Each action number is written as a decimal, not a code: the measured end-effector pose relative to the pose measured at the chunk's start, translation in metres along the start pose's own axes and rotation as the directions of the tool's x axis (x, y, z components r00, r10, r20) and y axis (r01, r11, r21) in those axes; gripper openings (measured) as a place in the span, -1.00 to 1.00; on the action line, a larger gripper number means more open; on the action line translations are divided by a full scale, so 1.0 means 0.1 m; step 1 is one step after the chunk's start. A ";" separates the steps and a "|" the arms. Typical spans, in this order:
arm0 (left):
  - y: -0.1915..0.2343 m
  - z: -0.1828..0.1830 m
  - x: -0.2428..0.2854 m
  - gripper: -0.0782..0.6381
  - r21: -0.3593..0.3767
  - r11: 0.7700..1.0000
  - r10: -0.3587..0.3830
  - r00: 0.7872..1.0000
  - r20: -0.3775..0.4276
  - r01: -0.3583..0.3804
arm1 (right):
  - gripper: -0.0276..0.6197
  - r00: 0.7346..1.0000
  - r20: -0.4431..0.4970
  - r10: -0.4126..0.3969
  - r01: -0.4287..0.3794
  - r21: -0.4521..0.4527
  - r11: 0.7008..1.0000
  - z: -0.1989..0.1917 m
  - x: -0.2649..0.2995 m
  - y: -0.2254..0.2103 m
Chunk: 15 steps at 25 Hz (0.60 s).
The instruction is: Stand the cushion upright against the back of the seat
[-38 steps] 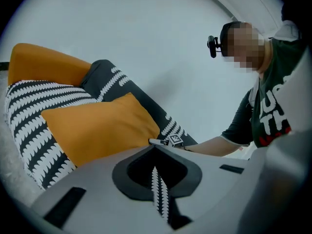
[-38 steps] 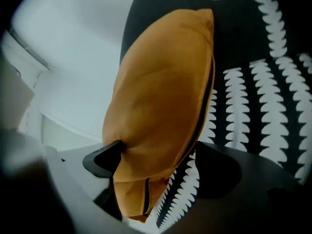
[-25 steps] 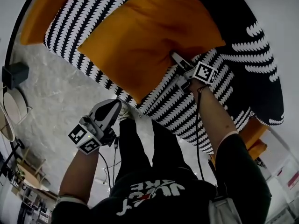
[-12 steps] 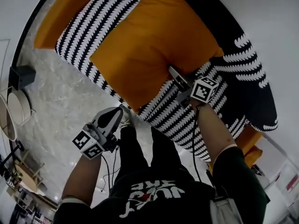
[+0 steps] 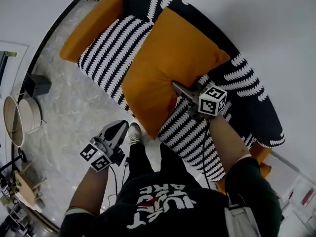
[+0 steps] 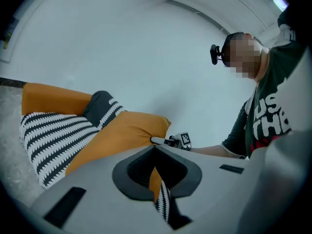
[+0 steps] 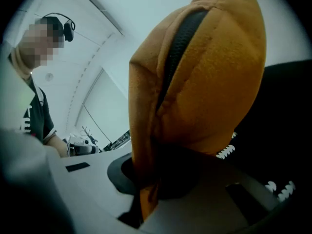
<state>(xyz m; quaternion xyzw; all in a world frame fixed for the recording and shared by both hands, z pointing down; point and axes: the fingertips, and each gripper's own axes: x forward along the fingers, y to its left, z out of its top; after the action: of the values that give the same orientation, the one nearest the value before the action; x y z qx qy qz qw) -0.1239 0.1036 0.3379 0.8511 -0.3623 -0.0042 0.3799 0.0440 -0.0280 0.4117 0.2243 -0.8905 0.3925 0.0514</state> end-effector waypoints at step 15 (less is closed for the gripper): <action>-0.68 1.13 -0.54 -0.75 0.112 0.987 0.088 0.971 0.222 -0.115 | -0.80 0.976 -0.145 0.163 -0.199 -0.286 0.937 1.17 -0.05 1.24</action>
<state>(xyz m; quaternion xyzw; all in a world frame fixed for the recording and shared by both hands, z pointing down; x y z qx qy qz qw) -0.1539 0.0955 0.1988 0.8479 -0.4440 -0.0548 0.2845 0.0039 -0.0370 0.2460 0.1071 -0.9518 0.2691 0.1013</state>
